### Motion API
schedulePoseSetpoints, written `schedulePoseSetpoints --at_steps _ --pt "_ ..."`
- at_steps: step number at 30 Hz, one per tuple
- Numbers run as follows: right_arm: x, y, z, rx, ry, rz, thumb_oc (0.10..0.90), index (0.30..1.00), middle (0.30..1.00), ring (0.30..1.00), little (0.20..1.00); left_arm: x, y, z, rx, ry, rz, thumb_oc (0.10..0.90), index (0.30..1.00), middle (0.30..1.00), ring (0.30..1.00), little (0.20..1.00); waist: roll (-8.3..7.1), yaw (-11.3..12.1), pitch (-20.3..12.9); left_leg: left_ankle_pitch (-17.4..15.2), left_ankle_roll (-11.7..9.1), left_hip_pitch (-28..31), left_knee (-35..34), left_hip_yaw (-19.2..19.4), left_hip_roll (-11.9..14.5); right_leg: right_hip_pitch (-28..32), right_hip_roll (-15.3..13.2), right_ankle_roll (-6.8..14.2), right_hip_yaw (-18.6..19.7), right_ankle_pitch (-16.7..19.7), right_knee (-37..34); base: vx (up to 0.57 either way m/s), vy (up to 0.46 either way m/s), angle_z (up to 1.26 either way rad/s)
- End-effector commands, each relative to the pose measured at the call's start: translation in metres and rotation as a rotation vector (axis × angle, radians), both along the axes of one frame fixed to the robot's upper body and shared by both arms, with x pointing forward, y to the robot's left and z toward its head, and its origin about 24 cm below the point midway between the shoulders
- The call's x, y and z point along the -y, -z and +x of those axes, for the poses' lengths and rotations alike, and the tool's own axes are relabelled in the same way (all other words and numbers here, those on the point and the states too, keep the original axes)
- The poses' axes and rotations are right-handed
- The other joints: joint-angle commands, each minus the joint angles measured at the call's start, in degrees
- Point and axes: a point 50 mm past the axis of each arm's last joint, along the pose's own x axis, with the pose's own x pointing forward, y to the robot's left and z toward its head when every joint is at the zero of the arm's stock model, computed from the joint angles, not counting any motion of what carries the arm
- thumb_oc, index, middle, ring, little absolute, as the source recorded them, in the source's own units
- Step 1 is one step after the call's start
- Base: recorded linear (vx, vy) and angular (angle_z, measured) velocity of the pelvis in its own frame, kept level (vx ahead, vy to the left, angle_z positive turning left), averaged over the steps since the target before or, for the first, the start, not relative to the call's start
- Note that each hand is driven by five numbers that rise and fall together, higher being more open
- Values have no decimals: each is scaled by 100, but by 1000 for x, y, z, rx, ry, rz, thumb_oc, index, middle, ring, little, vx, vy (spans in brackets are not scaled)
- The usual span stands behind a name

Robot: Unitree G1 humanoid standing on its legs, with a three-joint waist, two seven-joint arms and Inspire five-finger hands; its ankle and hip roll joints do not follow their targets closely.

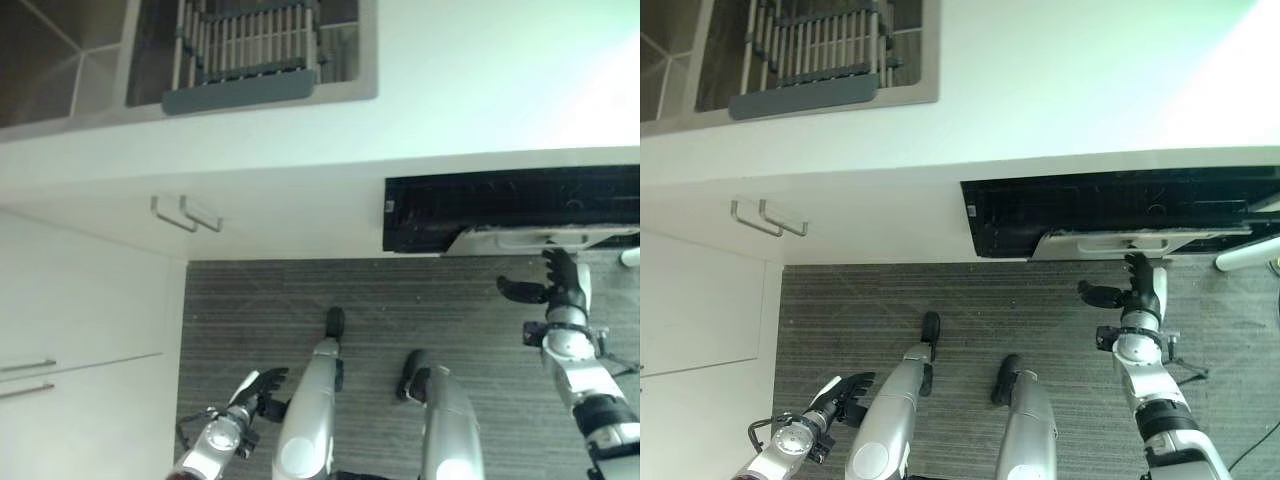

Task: Place the dishes in the dishwasher.

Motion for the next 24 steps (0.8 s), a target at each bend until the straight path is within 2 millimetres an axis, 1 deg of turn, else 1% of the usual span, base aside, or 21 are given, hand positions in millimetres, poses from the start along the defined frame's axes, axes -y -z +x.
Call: schedulePoseSetpoints --at_steps 1,4,6,9,11,13,16,17,19,20,21,22,23,24 --pt "-8 -165 35 568 -114 -183 800 900 900 900 900 14 9 -26 -87 92 -101 800 900 900 900 900 13 216 -115 -638 31 -160 399 251 288 503 359 6 278 -474 -35 18 8 28" --pt "0 -179 40 566 -77 -167 800 900 900 900 900 16 9 -31 -127 123 -156 800 900 900 900 900 66 383 -115 -570 -4 -267 399 224 342 667 408 -6 179 -503 -120 43 13 33" --pt "5 -184 40 573 -61 -164 800 900 900 900 900 16 10 -34 -149 139 -178 800 900 900 900 900 92 450 -115 -551 -4 -293 399 195 347 729 421 -11 143 -505 -155 51 18 48" --pt "8 -194 40 600 -45 -160 800 900 900 900 900 16 10 -41 -219 155 -270 800 900 900 900 900 109 542 -115 -539 15 -318 399 138 307 812 461 -23 92 -517 -199 46 -8 28" --pt "9 -202 41 613 -37 -147 800 900 900 900 900 14 8 -44 -229 173 -308 800 900 900 900 900 92 601 -115 -554 36 -339 399 111 246 883 514 -17 65 -502 -290 28 -45 2" --pt "7 -200 43 593 -40 -136 800 900 900 900 900 13 6 -42 -235 181 -318 800 900 900 900 900 75 616 -115 -560 42 -328 399 91 214 947 550 -11 54 -476 -370 25 -57 13" --pt "1 -180 48 520 -49 -116 800 900 900 900 900 15 8 -44 -246 193 -329 800 900 900 900 900 55 601 -115 -600 66 -224 399 64 161 1160 595 -21 60 -421 -606 37 -32 6" --pt "1 -171 49 495 -50 -101 800 900 900 900 900 15 9 -45 -246 194 -329 800 900 900 900 900 56 586 -115 -620 73 -175 399 60 151 1232 601 -25 66 -400 -680 44 -11 -6" --pt "-2 -124 46 393 -47 -15 800 900 900 900 900 16 11 -46 -240 183 -325 800 900 900 900 900 41 435 -115 -704 89 56 399 114 139 1525 612 -17 116 -279 -1017 51 4 -4" --pt "-5 -99 41 342 -43 21 800 900 900 900 900 17 12 -47 -238 175 -314 800 900 900 900 900 19 334 -115 -761 90 198 399 159 154 1697 615 1 136 -197 -1231 34 9 -12" --pt "-7 -85 37 312 -43 39 800 900 900 900 900 17 13 -47 -238 170 -308 800 900 900 900 900 2 271 -115 -796 91 284 399 195 164 1799 612 12 151 -142 -1370 26 3 -24" --pt "-14 -52 26 236 -42 74 800 900 900 900 900 16 15 -48 -246 150 -301 800 900 900 900 900 -65 98 -115 -912 104 536 399 267 178 2073 611 56 206 1 -1725 18 8 -38" --pt "-21 -25 14 166 -47 98 800 900 900 900 900 16 18 -48 -262 119 -319 800 900 900 900 900 -126 -59 -115 -1011 105 761 399 330 201 2305 614 95 251 116 -2029 4 10 -47" --pt "-21 2 -2 87 -51 116 800 900 900 900 900 18 20 -51 -281 102 -342 800 900 900 900 900 -191 -176 -209 -1104 105 891 399 393 205 2351 568 144 280 153 -2116 -34 20 -67"
